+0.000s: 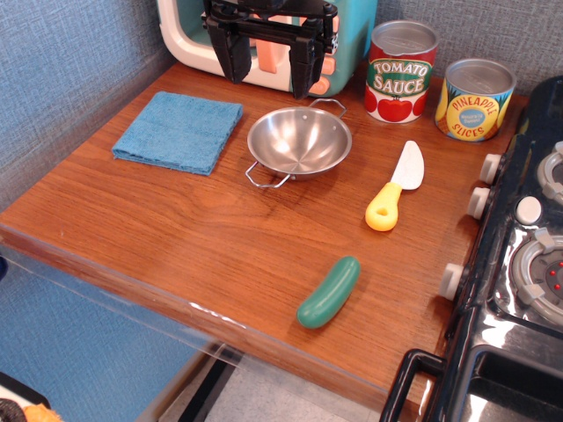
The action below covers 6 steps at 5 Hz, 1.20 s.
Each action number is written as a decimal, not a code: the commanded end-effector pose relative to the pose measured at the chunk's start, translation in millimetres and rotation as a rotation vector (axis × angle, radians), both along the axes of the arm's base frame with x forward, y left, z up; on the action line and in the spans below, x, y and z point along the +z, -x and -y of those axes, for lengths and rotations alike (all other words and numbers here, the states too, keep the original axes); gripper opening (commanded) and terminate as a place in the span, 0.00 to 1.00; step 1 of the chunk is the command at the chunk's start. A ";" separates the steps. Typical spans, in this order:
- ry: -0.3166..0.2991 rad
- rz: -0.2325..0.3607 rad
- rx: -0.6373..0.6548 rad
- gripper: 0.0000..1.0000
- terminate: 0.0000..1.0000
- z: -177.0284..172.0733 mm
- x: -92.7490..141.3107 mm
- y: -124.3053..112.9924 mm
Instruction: PLACE THE BLUE CLOTH SIDE OF THE TABLE
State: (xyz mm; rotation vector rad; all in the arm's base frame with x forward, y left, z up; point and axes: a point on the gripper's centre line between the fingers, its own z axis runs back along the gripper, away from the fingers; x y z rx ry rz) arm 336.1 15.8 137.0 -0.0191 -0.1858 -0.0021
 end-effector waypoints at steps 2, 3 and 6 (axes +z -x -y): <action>0.040 0.000 0.048 1.00 0.00 -20.8 -10.2 -5.8; 0.027 -0.012 0.139 1.00 0.00 -56.6 -21.4 -8.8; 0.040 0.003 0.063 1.00 0.00 -117.5 -61.6 -43.6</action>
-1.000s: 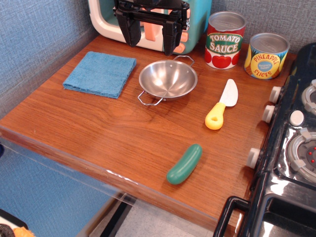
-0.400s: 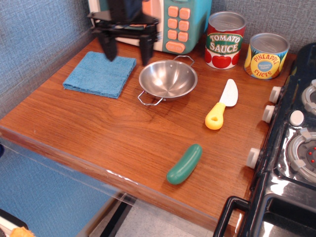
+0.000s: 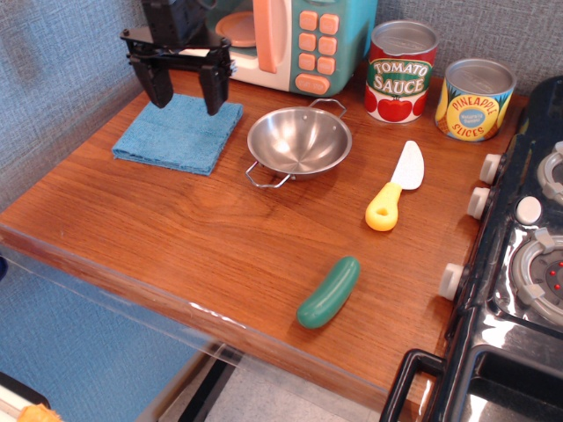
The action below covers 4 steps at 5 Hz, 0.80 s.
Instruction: PLACE THE BLUE CLOTH SIDE OF THE TABLE
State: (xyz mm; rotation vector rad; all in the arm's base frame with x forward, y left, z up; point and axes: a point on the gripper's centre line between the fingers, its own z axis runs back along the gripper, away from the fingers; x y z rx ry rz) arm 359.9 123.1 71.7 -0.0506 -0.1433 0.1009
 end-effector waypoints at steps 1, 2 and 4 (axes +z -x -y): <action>0.013 0.047 -0.048 1.00 0.00 -16.3 -6.7 -34.3; -0.001 0.040 -0.047 1.00 0.00 -26.6 -16.4 -41.7; -0.057 -0.019 -0.047 1.00 0.00 -43.0 -18.0 -45.7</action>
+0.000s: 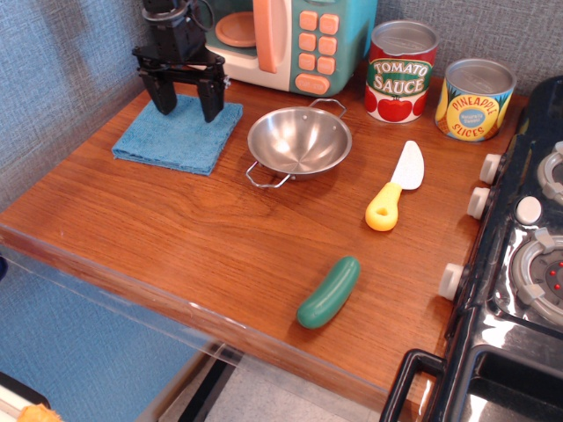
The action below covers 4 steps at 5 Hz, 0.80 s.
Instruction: PLACE THE BLUE CLOTH SIDE OF THE TABLE
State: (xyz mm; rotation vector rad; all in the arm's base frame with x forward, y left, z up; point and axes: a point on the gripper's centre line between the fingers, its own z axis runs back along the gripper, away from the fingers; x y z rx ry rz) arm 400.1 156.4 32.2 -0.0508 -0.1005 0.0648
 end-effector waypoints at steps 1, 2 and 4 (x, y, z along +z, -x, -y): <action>-0.096 -0.006 -0.035 1.00 0.00 -4.1 21.3 -3.9; -0.105 -0.027 -0.049 1.00 0.00 6.0 14.6 -4.0; -0.086 -0.023 -0.022 1.00 0.00 9.5 0.6 -3.6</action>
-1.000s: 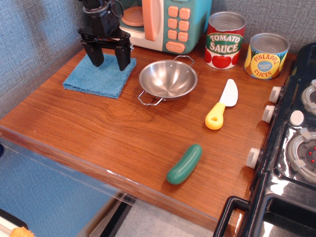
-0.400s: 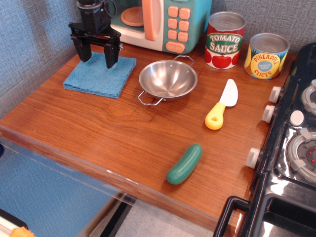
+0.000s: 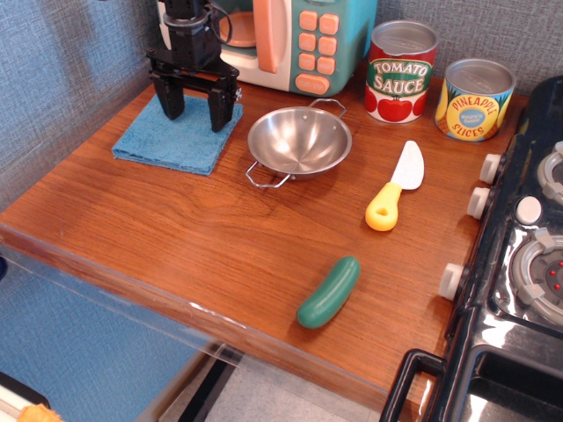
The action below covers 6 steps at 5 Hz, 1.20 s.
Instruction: PLACE THE BLUE CLOTH SIDE OF THE TABLE
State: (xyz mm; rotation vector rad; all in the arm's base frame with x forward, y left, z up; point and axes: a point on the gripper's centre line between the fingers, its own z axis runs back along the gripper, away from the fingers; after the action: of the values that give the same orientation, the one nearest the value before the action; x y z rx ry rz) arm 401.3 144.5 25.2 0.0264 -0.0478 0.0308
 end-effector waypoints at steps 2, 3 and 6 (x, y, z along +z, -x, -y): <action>0.012 -0.029 0.013 1.00 0.00 1.7 -10.0 8.2; 0.011 -0.049 0.012 1.00 0.00 6.2 -4.1 25.1; 0.036 -0.089 -0.027 1.00 0.00 26.5 15.1 108.1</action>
State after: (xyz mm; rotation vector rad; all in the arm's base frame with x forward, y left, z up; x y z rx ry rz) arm 286.4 113.8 21.9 -0.0289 0.1023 -0.0024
